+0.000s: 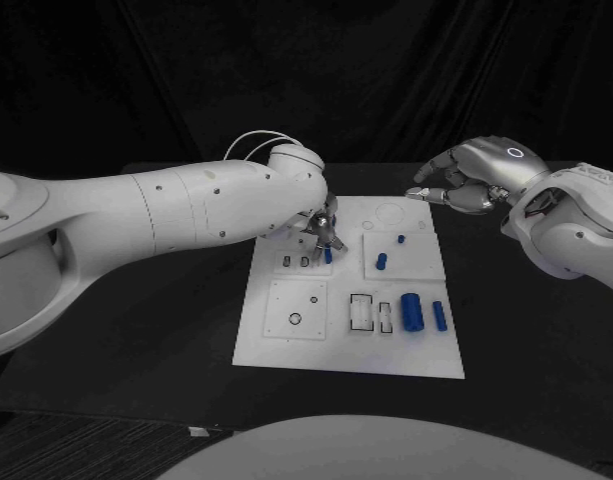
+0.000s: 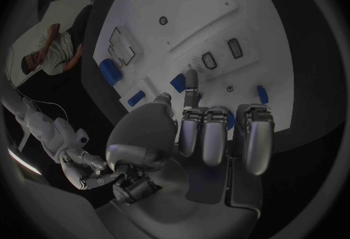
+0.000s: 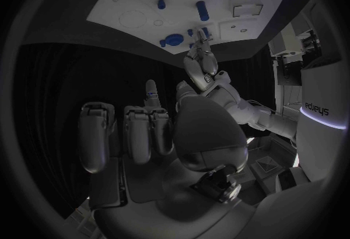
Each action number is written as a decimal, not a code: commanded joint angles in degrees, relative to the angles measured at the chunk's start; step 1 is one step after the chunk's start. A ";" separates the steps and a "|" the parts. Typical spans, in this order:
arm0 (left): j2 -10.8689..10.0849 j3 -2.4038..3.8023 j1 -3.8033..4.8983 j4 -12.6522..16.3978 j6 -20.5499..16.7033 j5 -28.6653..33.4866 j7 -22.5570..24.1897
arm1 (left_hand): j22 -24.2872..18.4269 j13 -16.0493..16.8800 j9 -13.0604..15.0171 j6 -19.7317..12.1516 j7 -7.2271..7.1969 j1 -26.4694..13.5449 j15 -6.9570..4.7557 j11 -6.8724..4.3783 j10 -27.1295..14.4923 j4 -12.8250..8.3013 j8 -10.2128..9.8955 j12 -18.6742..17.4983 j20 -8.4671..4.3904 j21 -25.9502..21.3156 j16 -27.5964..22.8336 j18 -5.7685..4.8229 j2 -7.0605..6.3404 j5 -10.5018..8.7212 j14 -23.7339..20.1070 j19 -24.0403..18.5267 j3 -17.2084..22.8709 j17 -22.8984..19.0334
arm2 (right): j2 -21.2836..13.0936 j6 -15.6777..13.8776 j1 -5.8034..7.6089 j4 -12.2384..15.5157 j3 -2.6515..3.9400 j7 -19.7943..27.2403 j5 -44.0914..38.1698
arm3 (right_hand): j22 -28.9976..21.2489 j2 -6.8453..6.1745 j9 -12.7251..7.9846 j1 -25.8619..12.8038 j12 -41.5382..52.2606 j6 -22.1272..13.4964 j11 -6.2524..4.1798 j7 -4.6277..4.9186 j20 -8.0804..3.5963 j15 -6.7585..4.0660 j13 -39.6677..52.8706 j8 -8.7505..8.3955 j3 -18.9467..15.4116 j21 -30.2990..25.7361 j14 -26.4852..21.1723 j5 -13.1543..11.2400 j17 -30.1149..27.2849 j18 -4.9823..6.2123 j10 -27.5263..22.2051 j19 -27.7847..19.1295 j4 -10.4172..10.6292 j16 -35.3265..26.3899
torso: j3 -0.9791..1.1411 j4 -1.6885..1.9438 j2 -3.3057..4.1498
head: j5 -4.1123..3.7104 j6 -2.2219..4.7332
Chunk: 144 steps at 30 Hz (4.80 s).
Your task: Assemble the parts on the task board
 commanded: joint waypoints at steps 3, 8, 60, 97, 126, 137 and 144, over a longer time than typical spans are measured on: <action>0.19 0.04 -0.13 -0.21 2.07 0.31 -0.42 | 11.17 15.08 0.24 -0.05 0.00 1.02 -0.30 -0.12 6.06 -0.44 -0.50 0.20 -0.28 -0.36 0.15 -0.62 -0.17 -0.44 5.85 2.62 0.86 15.09 | 0.07 -0.04 -0.14 0.00 0.05 -0.15 -0.14 | 13.54 -0.15 -0.07 0.58 0.14 -0.49 0.41 0.15 0.41 0.33 15.08 -0.16 -0.20 -0.28 6.06 0.30 15.08 0.72 6.09 3.61 -0.09 0.15 | 0.02 0.02 -0.02 | 0.02 0.01; 0.22 0.04 -0.17 -0.27 2.37 0.31 -0.47 | 11.12 15.08 0.51 -0.25 0.00 1.76 -0.32 -0.13 6.06 -1.16 -0.90 0.20 -0.31 -0.42 0.15 -0.60 -0.40 -0.24 5.85 2.58 1.74 15.09 | 0.08 0.00 -0.14 -0.03 0.05 -0.18 -0.14 | 13.53 -0.15 -0.08 0.60 0.14 -0.49 0.42 0.16 0.41 0.34 15.08 -0.17 -0.21 -0.31 6.06 0.30 15.08 0.73 6.09 3.59 -0.09 0.15 | 0.01 0.03 -0.03 | 0.03 0.01; 0.85 0.04 -0.41 -1.08 3.96 0.30 1.17 | 10.40 15.08 2.66 -0.24 -0.25 5.45 -0.28 -0.10 6.06 -6.67 -3.15 0.20 -0.20 -1.18 0.15 -0.36 -2.64 2.15 5.85 1.90 11.11 15.09 | 0.59 1.16 -0.15 -0.56 0.05 -0.45 -0.14 | 13.05 -0.07 -0.12 0.84 0.14 -0.38 0.52 0.26 0.47 0.42 15.08 -0.17 -0.25 -1.69 6.06 0.37 15.08 1.09 6.09 2.88 -0.08 0.15 | 0.02 0.03 -0.05 | 0.23 0.01; -4.67 0.05 -0.16 3.00 -1.92 0.31 -1.14 | 10.96 15.08 10.57 0.84 -1.69 3.90 -1.52 -1.43 6.06 -10.73 0.72 0.20 -1.34 -1.17 0.15 -0.46 -5.78 3.05 5.85 2.43 19.84 15.09 | -0.06 1.37 -0.18 -0.56 0.05 -0.76 -0.14 | 13.03 -0.09 -0.13 1.00 0.14 -0.30 0.56 0.29 0.51 0.46 15.08 -0.17 -0.28 -1.74 6.06 0.40 15.08 1.10 6.09 2.85 -0.12 0.15 | 0.03 0.03 -0.10 | 0.43 0.01; -8.21 0.04 0.10 4.72 -4.92 14.10 -5.72 | 9.77 15.08 11.84 -1.11 -1.14 1.91 -1.55 -1.34 6.06 -10.21 -0.03 0.20 -1.50 -2.16 0.15 -0.08 -6.25 3.49 5.85 1.35 22.31 15.09 | 0.65 1.86 -0.60 -1.16 0.05 -0.61 -0.14 | 12.94 -0.13 -0.27 2.27 0.14 -0.22 0.63 0.36 0.62 0.55 15.08 -0.28 -0.20 -2.01 6.06 1.05 15.08 1.16 6.09 2.72 -0.42 0.15 | 0.02 0.03 -0.08 | 1.03 0.01; -8.32 0.04 0.10 4.95 -5.32 14.84 -5.92 | 9.82 15.08 11.88 -1.14 -1.12 1.82 -1.54 -1.32 6.06 -10.16 -0.05 0.20 -1.50 -2.13 0.15 -0.10 -6.23 3.57 5.85 1.39 22.40 15.09 | 0.54 1.87 -0.62 -1.19 0.05 -0.69 -0.14 | 12.94 -0.13 -0.27 2.27 0.14 -0.22 0.63 0.36 0.62 0.55 15.08 -0.28 -0.20 -2.01 6.06 1.05 15.08 1.16 6.09 2.72 -0.42 0.15 | 0.03 0.04 -0.07 | 0.96 0.01; -8.35 0.04 0.10 4.71 -5.10 14.88 -6.02 | 9.79 15.08 11.91 -1.16 -1.10 1.78 -1.54 -1.31 6.06 -10.13 -0.07 0.20 -1.50 -2.16 0.15 -0.09 -6.20 3.60 5.85 1.36 22.48 15.09 | 0.42 1.79 -0.63 -1.05 0.05 -0.74 -0.14 | 12.94 -0.13 -0.27 2.27 0.14 -0.22 0.63 0.36 0.62 0.55 15.08 -0.28 -0.20 -2.01 6.06 1.05 15.08 1.16 6.09 2.72 -0.42 0.15 | 0.05 0.01 -0.08 | 0.99 0.01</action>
